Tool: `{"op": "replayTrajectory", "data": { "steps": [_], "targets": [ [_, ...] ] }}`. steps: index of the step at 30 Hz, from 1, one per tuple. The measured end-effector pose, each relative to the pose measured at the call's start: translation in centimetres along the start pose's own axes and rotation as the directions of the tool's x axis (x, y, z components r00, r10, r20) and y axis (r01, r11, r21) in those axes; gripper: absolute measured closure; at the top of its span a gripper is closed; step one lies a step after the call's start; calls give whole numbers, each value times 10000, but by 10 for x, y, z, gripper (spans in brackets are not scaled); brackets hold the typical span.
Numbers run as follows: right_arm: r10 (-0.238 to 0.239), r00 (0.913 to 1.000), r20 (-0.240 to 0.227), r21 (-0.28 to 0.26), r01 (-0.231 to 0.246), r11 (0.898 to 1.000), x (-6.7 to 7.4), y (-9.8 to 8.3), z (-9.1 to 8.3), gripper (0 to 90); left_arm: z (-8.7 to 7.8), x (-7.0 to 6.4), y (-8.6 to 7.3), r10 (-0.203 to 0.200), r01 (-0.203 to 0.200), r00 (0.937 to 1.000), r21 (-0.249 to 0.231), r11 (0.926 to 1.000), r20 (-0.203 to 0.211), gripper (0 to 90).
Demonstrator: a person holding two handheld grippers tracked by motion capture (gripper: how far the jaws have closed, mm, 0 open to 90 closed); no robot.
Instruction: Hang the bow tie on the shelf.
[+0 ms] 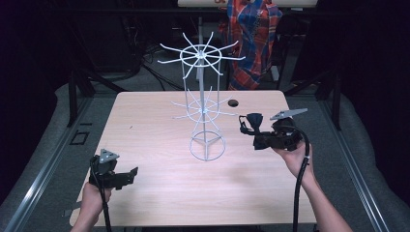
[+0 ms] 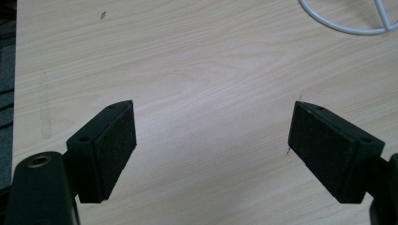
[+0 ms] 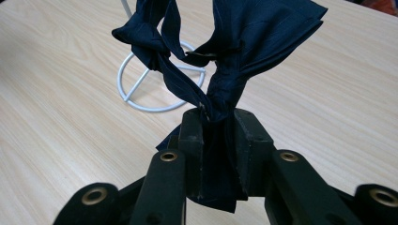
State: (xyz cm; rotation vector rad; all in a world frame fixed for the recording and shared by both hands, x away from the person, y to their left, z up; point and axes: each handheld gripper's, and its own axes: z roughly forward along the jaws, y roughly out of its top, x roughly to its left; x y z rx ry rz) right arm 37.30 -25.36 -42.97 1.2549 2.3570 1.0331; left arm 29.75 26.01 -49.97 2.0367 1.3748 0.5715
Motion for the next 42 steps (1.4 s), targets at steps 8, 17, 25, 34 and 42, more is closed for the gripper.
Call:
{"op": "replayTrajectory", "data": {
  "steps": [8,17,25,34,42],
  "targets": [
    [103,9999,-47,-378,-105,9992,-2,2,-11,746,0,-1,0,-15,15,10000,-20,10000,4,158],
    [-61,9999,-131,-650,53,9979,1,6,-16,745,2,-2,2,95,-95,10000,-6,10000,18,158],
    [-110,9997,-220,-848,91,9964,6,11,-21,746,3,-2,2,111,-111,9999,70,9999,35,158],
    [-90,9991,-403,-606,65,9981,11,19,-4,745,3,-1,1,28,-28,10000,34,10000,-26,158],
    [88,9991,-422,-143,-94,9999,8,16,9,745,3,-1,2,52,-52,10000,67,10000,-49,158]
  ]
}}
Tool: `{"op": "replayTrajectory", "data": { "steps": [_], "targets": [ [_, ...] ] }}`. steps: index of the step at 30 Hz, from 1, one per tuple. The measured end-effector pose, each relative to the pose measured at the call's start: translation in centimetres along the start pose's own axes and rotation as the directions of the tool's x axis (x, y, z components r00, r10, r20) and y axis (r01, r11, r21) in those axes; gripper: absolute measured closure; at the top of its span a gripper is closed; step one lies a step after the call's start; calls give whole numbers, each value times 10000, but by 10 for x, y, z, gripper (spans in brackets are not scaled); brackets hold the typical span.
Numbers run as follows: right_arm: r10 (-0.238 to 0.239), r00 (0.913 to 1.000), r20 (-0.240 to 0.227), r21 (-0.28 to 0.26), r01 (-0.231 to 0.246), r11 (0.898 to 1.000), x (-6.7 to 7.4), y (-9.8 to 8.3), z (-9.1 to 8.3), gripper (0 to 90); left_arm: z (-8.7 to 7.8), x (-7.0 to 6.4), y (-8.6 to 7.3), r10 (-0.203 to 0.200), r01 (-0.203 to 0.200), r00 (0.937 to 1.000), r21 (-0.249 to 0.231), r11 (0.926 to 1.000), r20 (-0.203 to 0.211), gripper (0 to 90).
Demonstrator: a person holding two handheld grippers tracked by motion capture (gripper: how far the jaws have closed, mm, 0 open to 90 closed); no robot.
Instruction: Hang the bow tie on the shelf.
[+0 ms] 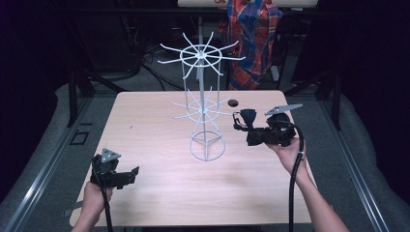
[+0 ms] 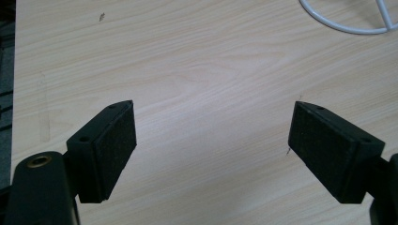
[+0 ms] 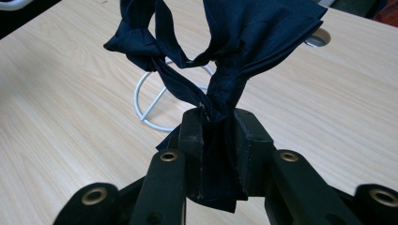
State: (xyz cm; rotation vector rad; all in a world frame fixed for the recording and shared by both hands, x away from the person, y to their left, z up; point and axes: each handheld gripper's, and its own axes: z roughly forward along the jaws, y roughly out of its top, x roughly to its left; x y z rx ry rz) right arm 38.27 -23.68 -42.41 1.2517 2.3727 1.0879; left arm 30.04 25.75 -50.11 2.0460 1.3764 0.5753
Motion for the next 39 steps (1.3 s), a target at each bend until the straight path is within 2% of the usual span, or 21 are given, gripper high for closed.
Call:
{"op": "replayTrajectory", "data": {
  "steps": [16,25,39],
  "targets": [
    [195,9997,-118,107,-193,9998,-2,5,14,745,-1,1,0,-2,2,10000,-27,10000,-5,159],
    [235,9991,-343,162,-229,9996,2,14,29,744,0,0,0,-32,32,10000,-52,10000,-20,158],
    [135,9997,-225,144,-132,9998,10,23,46,745,-1,1,0,-68,68,10000,21,10000,48,158]
  ]
}}
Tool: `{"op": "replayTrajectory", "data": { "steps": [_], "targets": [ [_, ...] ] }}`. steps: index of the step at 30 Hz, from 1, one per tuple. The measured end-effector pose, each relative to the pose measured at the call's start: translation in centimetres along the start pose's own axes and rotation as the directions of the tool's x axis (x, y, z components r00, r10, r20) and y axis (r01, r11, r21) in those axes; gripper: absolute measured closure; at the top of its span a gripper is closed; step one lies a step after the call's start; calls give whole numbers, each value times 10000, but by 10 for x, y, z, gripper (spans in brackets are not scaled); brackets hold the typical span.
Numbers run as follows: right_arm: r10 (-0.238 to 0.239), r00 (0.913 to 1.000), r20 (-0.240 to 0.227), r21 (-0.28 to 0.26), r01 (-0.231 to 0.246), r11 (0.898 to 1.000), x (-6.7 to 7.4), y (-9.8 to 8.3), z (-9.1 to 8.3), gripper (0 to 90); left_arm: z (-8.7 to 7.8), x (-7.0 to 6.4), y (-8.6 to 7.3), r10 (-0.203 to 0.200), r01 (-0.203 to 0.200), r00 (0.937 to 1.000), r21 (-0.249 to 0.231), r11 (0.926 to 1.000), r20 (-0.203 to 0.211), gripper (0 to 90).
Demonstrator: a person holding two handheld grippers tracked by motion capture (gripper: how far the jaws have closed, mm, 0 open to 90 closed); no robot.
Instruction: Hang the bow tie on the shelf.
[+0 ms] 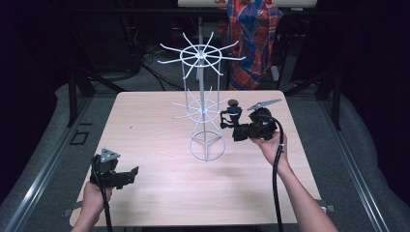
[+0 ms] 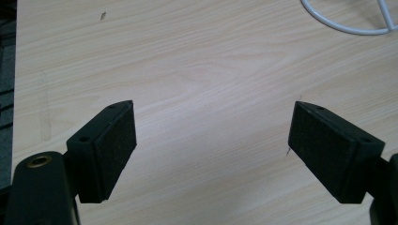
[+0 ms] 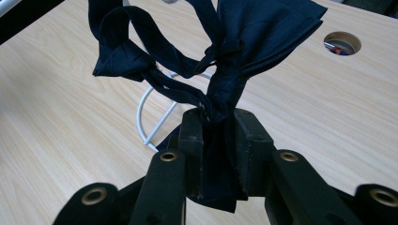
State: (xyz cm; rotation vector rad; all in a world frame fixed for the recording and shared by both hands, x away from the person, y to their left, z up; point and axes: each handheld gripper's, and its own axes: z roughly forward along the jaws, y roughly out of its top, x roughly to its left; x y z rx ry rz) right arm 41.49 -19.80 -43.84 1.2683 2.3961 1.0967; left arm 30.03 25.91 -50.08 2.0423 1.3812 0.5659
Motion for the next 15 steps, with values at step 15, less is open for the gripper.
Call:
{"op": "replayTrajectory", "data": {
  "steps": [15],
  "targets": [
    [-351,9994,-6,295,351,9989,10,2,18,735,0,0,0,-7,6,10000,-75,10000,-79,159]
  ]
}}
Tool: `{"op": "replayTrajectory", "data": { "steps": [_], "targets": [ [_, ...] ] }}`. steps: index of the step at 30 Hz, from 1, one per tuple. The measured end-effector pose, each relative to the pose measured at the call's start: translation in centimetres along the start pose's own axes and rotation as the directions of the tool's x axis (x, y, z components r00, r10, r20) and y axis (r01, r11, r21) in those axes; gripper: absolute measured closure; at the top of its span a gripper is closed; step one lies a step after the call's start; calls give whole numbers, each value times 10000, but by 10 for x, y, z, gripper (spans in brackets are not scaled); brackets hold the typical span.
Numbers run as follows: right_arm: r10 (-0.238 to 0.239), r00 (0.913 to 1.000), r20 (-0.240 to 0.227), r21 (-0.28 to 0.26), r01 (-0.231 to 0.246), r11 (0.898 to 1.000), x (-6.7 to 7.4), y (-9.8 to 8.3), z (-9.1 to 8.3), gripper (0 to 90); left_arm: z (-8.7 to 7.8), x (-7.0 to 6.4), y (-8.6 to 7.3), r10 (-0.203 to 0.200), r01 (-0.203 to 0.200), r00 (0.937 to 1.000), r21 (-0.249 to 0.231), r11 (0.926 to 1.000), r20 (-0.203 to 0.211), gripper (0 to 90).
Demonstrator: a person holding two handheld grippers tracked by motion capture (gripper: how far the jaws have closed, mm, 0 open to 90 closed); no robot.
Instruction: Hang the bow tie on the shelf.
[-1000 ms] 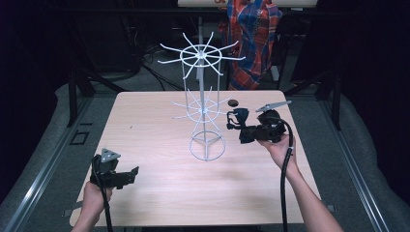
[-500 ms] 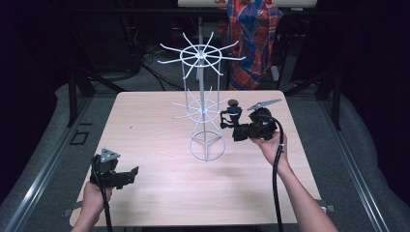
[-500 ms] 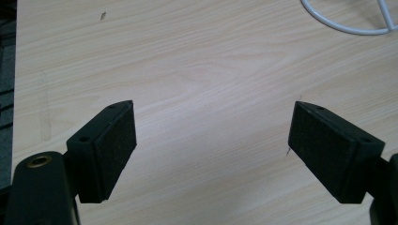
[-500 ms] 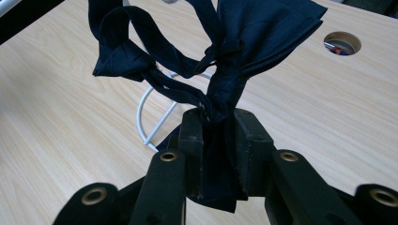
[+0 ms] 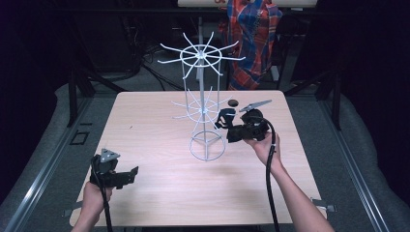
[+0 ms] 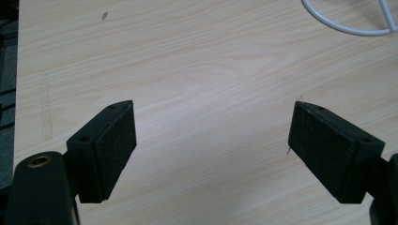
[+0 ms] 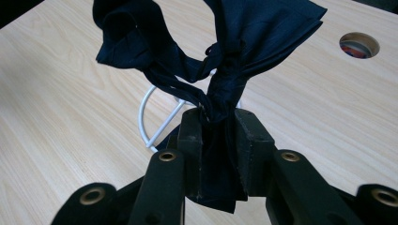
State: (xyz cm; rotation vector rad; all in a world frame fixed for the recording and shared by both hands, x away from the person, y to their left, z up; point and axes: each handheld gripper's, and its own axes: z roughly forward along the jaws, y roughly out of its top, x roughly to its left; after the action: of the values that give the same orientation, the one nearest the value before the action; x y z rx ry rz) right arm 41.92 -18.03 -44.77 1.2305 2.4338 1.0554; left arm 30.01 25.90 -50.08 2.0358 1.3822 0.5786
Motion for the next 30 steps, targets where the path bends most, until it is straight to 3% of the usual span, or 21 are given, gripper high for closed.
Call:
{"op": "replayTrajectory", "data": {
  "steps": [5,10,30],
  "targets": [
    [-230,9997,-44,63,230,9997,2,-2,4,727,0,0,0,18,-18,10000,38,10000,13,159],
    [-113,9998,-184,420,120,9990,0,-3,9,722,-1,0,0,11,-11,10000,27,10000,14,158],
    [58,9993,-365,882,-25,9961,-3,-5,14,636,-1,-1,0,6,-6,10000,18,10000,52,159]
  ]
}}
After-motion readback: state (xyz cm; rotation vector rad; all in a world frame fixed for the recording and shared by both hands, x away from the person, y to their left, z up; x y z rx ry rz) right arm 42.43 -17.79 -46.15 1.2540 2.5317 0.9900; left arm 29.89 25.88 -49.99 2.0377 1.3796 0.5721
